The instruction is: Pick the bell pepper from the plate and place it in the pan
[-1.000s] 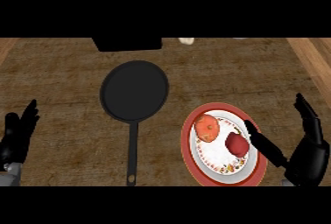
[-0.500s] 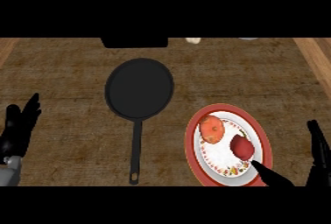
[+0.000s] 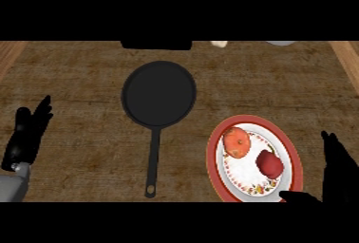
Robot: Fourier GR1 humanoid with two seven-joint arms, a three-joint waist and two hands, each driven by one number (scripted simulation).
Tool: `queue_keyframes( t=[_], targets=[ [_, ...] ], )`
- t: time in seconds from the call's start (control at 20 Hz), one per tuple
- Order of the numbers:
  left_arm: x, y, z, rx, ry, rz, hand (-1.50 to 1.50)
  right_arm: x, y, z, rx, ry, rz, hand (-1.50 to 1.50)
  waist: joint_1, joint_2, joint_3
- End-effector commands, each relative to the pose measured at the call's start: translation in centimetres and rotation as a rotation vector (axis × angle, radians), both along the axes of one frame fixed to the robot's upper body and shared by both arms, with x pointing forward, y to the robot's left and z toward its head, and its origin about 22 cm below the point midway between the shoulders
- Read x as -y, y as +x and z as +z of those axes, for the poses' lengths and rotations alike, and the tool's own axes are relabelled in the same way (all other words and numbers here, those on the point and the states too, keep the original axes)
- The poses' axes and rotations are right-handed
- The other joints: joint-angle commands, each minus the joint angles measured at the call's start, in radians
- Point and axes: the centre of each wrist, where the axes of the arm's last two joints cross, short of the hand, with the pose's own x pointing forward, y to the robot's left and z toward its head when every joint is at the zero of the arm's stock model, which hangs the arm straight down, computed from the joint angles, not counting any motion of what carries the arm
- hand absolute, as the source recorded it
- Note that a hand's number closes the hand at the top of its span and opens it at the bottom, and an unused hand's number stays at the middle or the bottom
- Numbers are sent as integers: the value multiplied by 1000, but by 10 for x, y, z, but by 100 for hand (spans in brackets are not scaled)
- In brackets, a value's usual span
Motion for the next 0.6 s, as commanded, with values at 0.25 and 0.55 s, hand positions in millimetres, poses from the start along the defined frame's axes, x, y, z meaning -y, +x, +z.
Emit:
queue_keyframes(
  t=[0.25, 0.55],
  targets=[
    [2, 8, 9, -9, -8, -34, 0, -70, 35, 41, -336, -116, -76, -150, 1, -10, 8],
    [-8, -2, 5, -10, -1, 17, 0, -98, 56, 20, -368, -120, -92, -150, -11, -13, 11]
  ],
)
